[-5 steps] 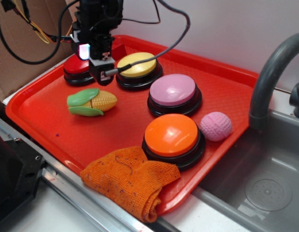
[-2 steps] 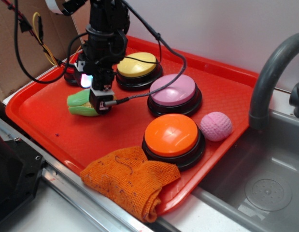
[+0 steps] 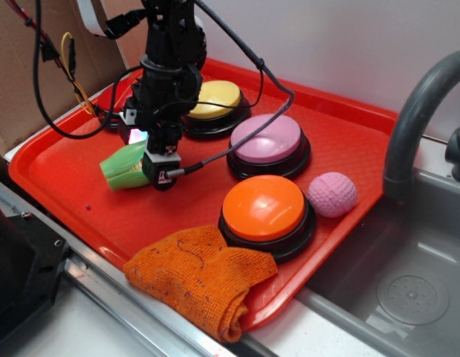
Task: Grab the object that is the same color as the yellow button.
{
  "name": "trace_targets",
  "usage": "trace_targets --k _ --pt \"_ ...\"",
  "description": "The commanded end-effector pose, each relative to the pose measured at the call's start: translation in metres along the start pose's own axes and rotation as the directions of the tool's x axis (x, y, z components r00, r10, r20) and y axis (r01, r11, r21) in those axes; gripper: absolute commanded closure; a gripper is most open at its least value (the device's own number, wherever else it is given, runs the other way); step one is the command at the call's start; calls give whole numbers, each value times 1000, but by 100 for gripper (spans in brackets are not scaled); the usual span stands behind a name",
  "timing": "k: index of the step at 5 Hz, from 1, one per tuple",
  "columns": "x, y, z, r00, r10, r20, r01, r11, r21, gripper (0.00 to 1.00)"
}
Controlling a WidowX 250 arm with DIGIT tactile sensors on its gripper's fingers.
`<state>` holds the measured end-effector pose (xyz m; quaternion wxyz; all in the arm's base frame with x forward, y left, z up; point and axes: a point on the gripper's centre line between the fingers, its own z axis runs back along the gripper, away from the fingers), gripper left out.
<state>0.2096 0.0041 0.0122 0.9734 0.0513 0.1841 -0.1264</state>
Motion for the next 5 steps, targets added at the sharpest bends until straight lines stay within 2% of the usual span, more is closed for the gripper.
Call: trace_targets --k 1,2,3,4,5 --pt "-1 -4 -11 1000 5 -3 -5 999 -42 0" --pt "-3 -5 -18 1000 19 1 -19 995 -103 100" --pt "-4 -4 -9 999 37 17 -35 994 -105 100" --pt "-7 -5 22 996 59 68 -51 993 -105 100" --pt "-17 -6 73 984 94 149 -78 991 -106 100"
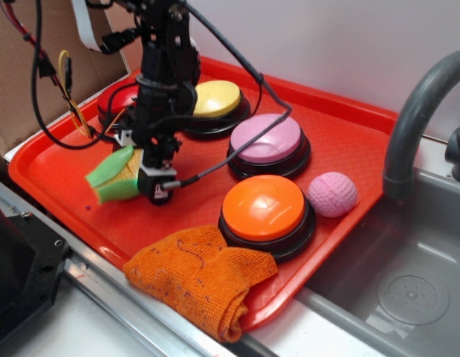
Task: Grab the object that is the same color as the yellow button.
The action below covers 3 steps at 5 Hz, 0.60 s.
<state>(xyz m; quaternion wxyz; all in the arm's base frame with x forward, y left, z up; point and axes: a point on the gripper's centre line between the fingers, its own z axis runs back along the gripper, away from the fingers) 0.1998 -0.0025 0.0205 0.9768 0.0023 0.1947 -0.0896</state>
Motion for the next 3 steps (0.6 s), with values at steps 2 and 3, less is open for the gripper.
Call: trace_targets --k 2,3 --pt "-50 0 152 912 274 306 -274 961 -45 100" --pt "-91 20 190 828 506 242 -500 861 -89 100"
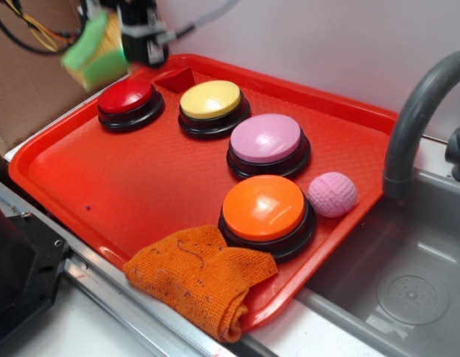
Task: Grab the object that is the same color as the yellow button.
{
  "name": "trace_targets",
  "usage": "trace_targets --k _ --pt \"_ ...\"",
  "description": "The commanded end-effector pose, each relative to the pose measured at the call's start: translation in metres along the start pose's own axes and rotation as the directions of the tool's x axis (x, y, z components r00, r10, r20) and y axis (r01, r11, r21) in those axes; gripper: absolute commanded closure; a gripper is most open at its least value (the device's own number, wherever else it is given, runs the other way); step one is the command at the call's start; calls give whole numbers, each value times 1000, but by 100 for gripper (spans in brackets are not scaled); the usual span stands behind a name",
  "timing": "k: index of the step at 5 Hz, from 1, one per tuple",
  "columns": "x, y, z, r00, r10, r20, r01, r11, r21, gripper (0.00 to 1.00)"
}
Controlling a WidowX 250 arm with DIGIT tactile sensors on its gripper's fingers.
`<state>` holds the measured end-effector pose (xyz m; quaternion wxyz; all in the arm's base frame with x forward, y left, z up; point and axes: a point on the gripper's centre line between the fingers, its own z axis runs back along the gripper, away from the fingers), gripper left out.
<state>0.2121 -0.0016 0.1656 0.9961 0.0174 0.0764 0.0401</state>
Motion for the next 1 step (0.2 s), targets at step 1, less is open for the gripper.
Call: trace_targets --k 1 --pt "-32 34 67 949 310 55 -309 951 -18 100"
